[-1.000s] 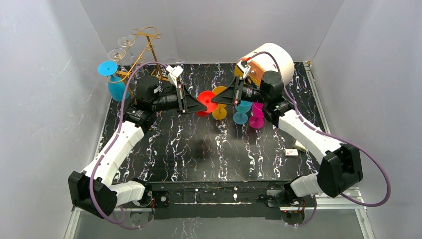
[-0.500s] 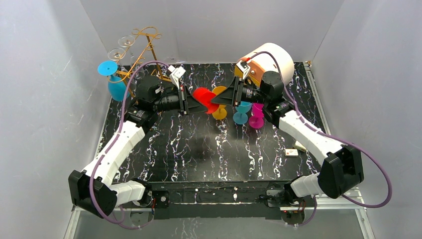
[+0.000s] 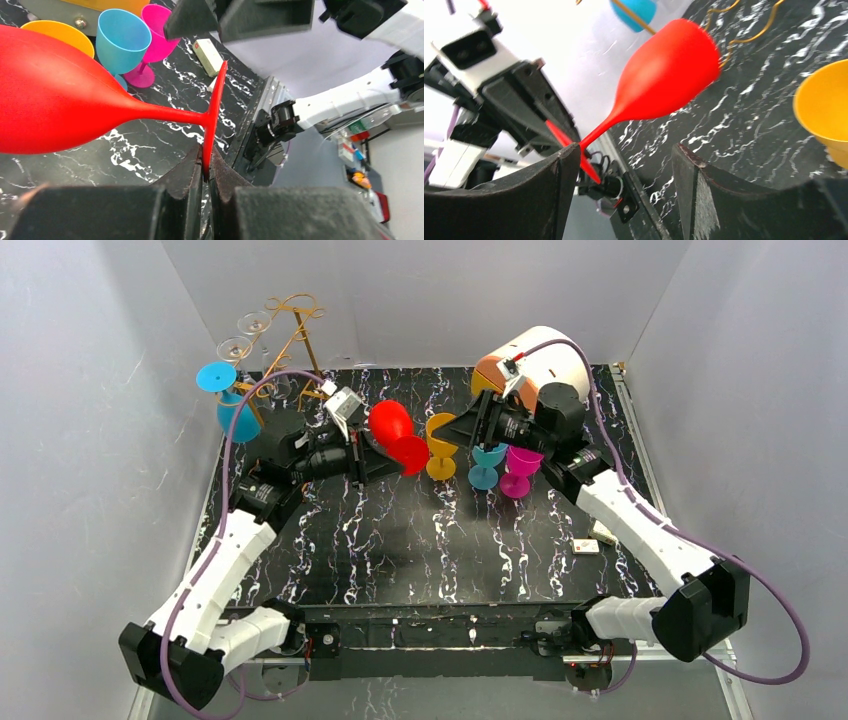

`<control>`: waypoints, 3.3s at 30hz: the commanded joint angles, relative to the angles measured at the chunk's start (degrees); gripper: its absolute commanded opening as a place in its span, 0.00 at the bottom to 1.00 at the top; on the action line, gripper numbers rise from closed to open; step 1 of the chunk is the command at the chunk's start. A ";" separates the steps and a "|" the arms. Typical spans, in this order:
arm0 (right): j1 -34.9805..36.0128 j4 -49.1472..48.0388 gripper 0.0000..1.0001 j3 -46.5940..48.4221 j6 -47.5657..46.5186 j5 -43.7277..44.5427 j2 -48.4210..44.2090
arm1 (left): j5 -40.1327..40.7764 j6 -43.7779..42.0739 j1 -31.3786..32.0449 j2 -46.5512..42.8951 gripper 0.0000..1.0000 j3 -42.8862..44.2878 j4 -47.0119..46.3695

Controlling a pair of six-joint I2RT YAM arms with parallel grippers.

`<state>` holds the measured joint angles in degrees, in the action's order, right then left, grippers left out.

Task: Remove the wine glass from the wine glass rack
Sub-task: Place the wine glass at the center of the board.

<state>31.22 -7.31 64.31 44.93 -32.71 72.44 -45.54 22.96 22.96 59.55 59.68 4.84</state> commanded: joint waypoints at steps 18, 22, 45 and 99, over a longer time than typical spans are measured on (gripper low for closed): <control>-4.52 4.75 0.79 10.18 -3.16 -7.19 3.71 | -20.53 -50.01 0.16 -10.65 0.00 -4.30 17.69; -6.83 1.82 0.79 10.75 -1.60 -11.45 4.74 | -24.01 -50.55 0.15 -10.25 0.00 -4.40 18.39; -5.64 -11.77 0.60 11.10 11.57 -35.15 11.58 | -33.26 -51.47 0.15 -5.00 0.00 -5.35 18.54; -3.96 0.19 0.01 16.50 6.87 -44.27 15.03 | -29.99 -50.92 0.21 -3.88 0.09 -5.29 18.80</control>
<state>26.41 -5.96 78.89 54.30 -76.27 88.25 -75.46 -28.47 23.11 55.11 53.76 23.97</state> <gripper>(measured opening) 0.065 0.035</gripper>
